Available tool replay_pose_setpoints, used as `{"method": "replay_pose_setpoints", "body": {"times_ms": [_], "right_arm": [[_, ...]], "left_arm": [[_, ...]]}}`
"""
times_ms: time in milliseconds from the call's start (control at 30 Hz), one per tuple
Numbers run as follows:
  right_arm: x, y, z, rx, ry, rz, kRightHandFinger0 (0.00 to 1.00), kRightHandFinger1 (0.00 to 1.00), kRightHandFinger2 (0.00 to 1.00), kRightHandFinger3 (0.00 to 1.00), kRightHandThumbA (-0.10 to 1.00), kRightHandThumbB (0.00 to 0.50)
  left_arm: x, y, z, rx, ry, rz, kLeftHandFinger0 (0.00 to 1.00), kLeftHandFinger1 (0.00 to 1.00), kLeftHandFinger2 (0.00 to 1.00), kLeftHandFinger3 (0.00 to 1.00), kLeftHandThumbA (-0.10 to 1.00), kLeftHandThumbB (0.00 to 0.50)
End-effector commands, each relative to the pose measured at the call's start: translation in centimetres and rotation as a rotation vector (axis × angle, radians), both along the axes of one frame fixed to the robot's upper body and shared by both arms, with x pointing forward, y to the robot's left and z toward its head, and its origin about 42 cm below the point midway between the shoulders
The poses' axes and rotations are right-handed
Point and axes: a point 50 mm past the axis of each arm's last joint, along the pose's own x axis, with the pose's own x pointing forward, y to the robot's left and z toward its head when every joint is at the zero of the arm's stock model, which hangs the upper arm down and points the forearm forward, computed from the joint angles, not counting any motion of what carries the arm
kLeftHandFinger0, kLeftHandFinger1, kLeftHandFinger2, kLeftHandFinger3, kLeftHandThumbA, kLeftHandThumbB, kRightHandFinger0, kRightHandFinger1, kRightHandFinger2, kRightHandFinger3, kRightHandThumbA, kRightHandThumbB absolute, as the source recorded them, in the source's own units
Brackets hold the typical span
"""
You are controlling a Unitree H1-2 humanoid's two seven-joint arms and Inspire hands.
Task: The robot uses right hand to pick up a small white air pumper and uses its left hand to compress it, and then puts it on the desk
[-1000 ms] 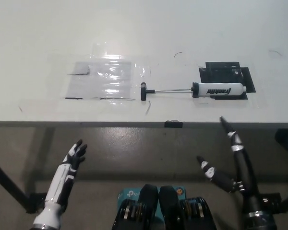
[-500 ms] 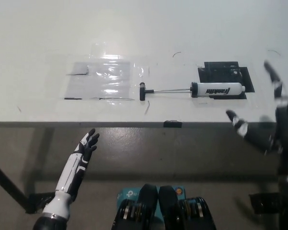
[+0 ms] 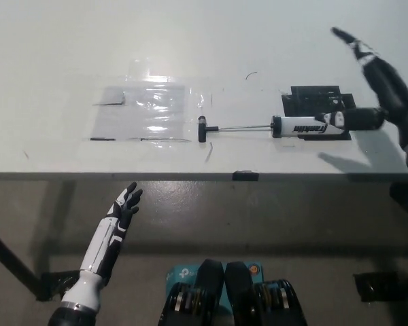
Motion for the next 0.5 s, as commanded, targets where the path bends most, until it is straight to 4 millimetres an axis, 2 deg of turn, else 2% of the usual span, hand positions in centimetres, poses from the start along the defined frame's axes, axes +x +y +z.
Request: {"method": "replay_pose_setpoints", "body": {"times_ms": [0, 133, 167, 233, 333, 467], "right_arm": [[5.2, 0.3, 5.2, -0.178, 0.293, 0.065, 1.0, 1.0, 1.0, 1.0, 1.0, 0.427], [7.0, 0.7, 5.1, -0.212, 0.361, 0.046, 1.0, 1.0, 1.0, 1.0, 1.0, 0.442], [7.3, 0.7, 4.6, -0.149, 0.416, 0.055, 1.0, 1.0, 1.0, 1.0, 0.93, 0.422], [7.9, 0.7, 4.1, -0.097, 0.472, 0.06, 1.0, 1.0, 1.0, 1.0, 0.91, 0.42], [8.7, 0.7, 3.4, -0.117, 0.511, 0.045, 1.0, 1.0, 1.0, 1.0, 0.97, 0.443], [9.4, 0.8, 2.7, -0.149, 0.536, 0.043, 1.0, 1.0, 1.0, 1.0, 1.0, 0.433]], "left_arm": [[1.1, -0.3, 1.7, 0.011, -0.078, -0.027, 1.0, 1.0, 1.0, 1.0, 1.0, 0.196], [1.1, -0.2, 1.7, 0.019, -0.075, -0.025, 1.0, 1.0, 1.0, 1.0, 1.0, 0.183], [0.9, -0.3, 1.6, 0.02, -0.068, -0.023, 1.0, 1.0, 1.0, 1.0, 1.0, 0.187], [0.9, -0.3, 1.5, 0.025, -0.068, -0.023, 1.0, 1.0, 1.0, 1.0, 1.0, 0.186], [1.0, -0.4, 1.5, 0.027, -0.07, -0.026, 1.0, 1.0, 1.0, 1.0, 1.0, 0.184], [0.9, -0.4, 1.5, 0.023, -0.067, -0.028, 1.0, 1.0, 1.0, 1.0, 1.0, 0.183]]}}
